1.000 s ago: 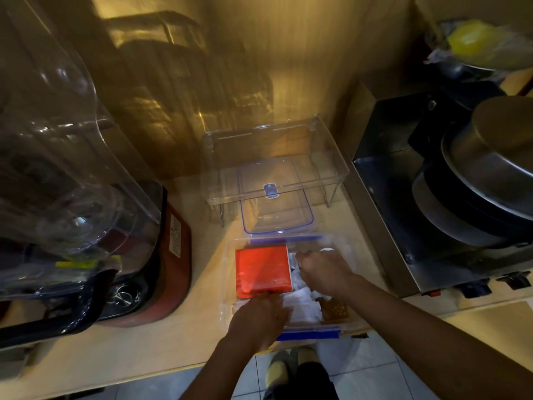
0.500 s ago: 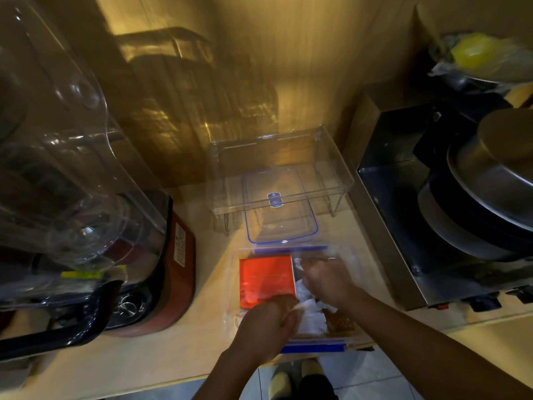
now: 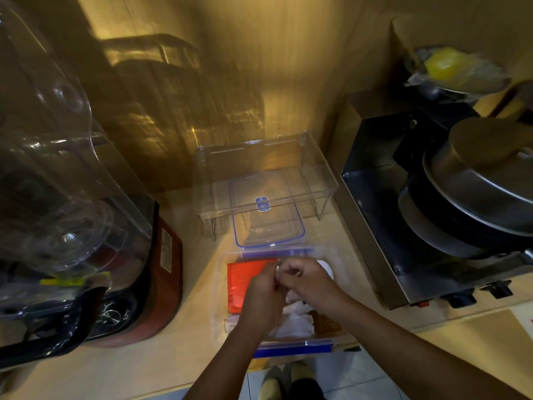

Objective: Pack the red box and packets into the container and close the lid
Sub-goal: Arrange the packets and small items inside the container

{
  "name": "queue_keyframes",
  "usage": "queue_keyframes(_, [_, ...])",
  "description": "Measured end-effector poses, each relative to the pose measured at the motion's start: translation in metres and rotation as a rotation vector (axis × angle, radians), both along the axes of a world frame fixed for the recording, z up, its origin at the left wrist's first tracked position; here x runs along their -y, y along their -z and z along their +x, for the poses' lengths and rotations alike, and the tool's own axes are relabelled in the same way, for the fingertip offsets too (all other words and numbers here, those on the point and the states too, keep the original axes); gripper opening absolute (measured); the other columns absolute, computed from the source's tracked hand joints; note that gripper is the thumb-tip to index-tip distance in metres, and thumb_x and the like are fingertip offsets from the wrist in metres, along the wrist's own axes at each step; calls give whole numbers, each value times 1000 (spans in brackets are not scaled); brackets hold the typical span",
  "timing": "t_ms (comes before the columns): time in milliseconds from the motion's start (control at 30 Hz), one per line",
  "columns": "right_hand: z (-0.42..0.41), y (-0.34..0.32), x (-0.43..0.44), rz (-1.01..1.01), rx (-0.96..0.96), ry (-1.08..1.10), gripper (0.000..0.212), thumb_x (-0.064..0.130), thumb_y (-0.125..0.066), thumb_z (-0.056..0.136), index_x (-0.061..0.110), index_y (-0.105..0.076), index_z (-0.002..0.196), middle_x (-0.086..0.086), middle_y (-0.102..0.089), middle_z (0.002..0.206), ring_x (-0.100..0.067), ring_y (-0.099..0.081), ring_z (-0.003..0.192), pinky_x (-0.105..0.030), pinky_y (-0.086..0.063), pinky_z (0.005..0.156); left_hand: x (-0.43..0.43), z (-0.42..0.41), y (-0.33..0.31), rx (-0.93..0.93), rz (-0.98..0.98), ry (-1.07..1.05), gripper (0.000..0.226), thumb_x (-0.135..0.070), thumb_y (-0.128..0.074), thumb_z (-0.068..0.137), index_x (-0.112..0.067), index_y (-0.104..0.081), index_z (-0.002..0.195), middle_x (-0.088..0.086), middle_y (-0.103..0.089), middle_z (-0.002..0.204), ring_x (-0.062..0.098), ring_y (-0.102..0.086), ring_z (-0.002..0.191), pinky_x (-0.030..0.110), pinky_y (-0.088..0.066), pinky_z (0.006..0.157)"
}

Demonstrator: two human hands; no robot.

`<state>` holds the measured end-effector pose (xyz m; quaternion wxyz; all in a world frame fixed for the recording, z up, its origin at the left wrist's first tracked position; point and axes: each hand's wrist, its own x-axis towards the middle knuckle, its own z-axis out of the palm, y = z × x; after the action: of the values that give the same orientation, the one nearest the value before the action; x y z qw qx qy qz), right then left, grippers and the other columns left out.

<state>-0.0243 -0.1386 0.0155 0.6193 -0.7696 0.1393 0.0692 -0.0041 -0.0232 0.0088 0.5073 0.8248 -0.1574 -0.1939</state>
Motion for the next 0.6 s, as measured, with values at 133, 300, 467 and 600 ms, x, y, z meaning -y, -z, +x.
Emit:
queue_keyframes(133, [1,3,13,-49,-23,33,19,11,-60,87,19,-64,70,1,-64,69,-8,-60,66,-24,-49,65,-13,-1,1,-121,-22,-173,14,-7,-45,95,-14,-56,91,4,-61,84,24,-61,79,34,-51,68])
queue_keyframes(300, [9,35,37,-741,-90,-328,5,13,-56,85,14,-61,84,-5,-63,95,-19,-57,93,-32,-44,83,-27,-6,-3,-383,-176,-420,26,-19,-49,95,7,-53,90,26,-66,89,29,-67,77,42,-57,70])
queue_keyframes(467, [23,61,28,-999,-167,-665,52,29,-66,79,15,-49,126,-7,-52,135,-23,-43,127,-35,-29,106,-39,-14,-7,-359,-178,-503,42,-30,-50,94,11,-58,83,23,-65,81,29,-64,71,46,-56,68])
queue_keyframes(600, [35,64,20,-1105,-221,-731,64,26,-68,78,19,-41,135,-4,-44,144,-24,-34,135,-44,-20,113,-44,-18,-6,-394,-177,-580,39,-30,-42,97,-7,-64,75,5,-67,65,15,-66,57,26,-55,51])
